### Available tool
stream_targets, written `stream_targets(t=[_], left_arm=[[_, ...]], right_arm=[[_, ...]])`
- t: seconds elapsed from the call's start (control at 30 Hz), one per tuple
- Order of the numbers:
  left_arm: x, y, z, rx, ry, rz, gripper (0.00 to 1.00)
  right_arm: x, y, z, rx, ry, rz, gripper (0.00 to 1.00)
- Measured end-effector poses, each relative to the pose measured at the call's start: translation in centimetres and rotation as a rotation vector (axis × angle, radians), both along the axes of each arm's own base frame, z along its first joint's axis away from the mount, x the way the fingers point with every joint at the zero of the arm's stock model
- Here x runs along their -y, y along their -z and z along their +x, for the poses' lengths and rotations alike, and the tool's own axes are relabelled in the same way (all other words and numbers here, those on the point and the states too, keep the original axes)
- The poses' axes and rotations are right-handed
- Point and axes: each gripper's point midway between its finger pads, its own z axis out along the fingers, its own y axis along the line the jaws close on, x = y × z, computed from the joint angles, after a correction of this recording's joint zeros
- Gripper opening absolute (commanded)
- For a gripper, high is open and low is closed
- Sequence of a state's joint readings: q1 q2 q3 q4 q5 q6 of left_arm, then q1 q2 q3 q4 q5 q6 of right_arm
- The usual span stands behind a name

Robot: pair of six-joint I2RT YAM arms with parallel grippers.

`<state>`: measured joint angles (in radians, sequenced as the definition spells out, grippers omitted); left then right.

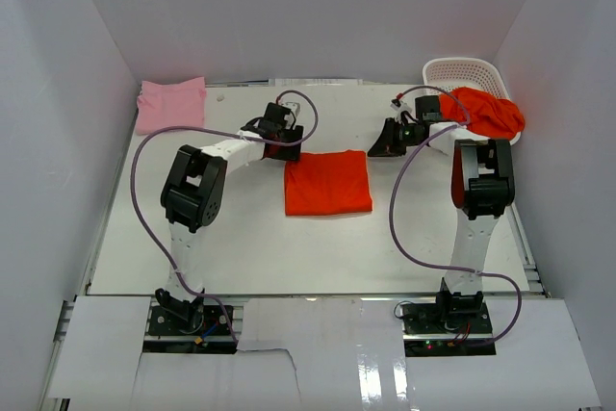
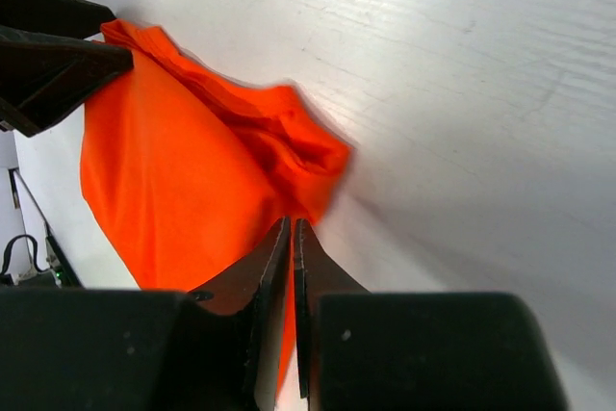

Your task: Fold and stack the t-shirts

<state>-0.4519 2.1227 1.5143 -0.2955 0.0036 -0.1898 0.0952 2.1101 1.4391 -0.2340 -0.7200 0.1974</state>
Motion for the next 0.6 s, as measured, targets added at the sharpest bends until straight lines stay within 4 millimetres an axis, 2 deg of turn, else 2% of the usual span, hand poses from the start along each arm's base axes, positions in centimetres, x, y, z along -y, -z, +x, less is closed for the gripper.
stream_targets(t=[0.1, 0.2, 0.27, 0.4, 0.5, 0.6], left_arm=[[-1.2, -0.1, 0.6, 0.004, -0.046, 0.023, 0.67], [-1.8, -1.2, 1.4, 0.018, -0.071, 0.037, 0.69], [-1.7, -2.7, 2.4, 0.043, -0.079, 0.024, 0.7], [-0.5, -7.4, 4.1, 0.115, -0.069, -0.039, 0.71], [0.2, -10.6, 4.0, 0.141, -0.053, -0.093, 0.72], [0.7, -12.5, 2.9, 0.123, -0.041, -0.14, 0.71]], right_arm=[[0.6, -0.1, 0.4, 0.007, 0.016, -0.004, 0.11], [0.9, -0.7, 1.1, 0.023, 0.024, -0.003, 0.11], [0.9, -1.3, 1.6, 0.041, 0.025, 0.0, 0.11], [0.8, -2.4, 2.0, 0.067, 0.023, 0.005, 0.13], [0.5, -3.2, 1.9, 0.079, 0.014, 0.01, 0.15], [0.3, -3.8, 1.5, 0.078, 0.002, 0.017, 0.17]])
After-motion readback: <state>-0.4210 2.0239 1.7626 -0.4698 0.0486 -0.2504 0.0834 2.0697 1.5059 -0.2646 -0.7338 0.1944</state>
